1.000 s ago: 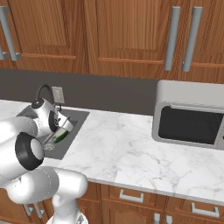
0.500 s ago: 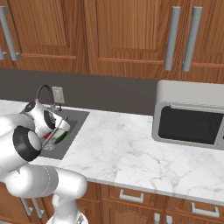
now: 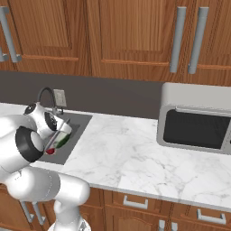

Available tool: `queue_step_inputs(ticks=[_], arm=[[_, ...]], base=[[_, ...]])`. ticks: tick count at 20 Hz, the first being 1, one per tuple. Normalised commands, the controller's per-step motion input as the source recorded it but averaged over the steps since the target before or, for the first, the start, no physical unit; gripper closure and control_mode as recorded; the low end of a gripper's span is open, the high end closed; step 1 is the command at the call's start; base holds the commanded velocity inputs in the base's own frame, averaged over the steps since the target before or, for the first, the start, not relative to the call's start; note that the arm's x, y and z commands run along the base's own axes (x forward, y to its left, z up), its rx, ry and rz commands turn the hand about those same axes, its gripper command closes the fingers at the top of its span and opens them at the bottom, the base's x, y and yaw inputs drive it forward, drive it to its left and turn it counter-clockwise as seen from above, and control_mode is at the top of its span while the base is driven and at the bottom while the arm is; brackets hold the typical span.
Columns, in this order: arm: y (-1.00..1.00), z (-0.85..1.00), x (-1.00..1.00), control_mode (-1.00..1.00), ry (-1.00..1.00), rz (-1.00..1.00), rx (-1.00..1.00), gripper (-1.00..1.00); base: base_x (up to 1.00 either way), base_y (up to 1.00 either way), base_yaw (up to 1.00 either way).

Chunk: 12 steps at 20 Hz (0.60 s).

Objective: Dump the mango and tomato from the bowl so the bowl can be washed. Place the bowl in the sink after clearing the leftovers.

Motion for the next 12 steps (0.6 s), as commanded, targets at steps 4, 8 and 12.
queue_step_inputs(ticks=[4, 8, 12], arm=[[-0.29, 0.0, 0.34, -1.0, 0.0, 0.0, -0.01, 1.0], [-0.03, 0.0, 0.26, -1.0, 0.01, 0.0, -0.03, 1.0], [0.04, 0.0, 0.0, -1.0, 0.0, 0.0, -0.06, 1.0]], base=[[0.0, 0.0, 0.0], [0.0, 0.0, 0.0], [0.0, 0.0, 0.0]])
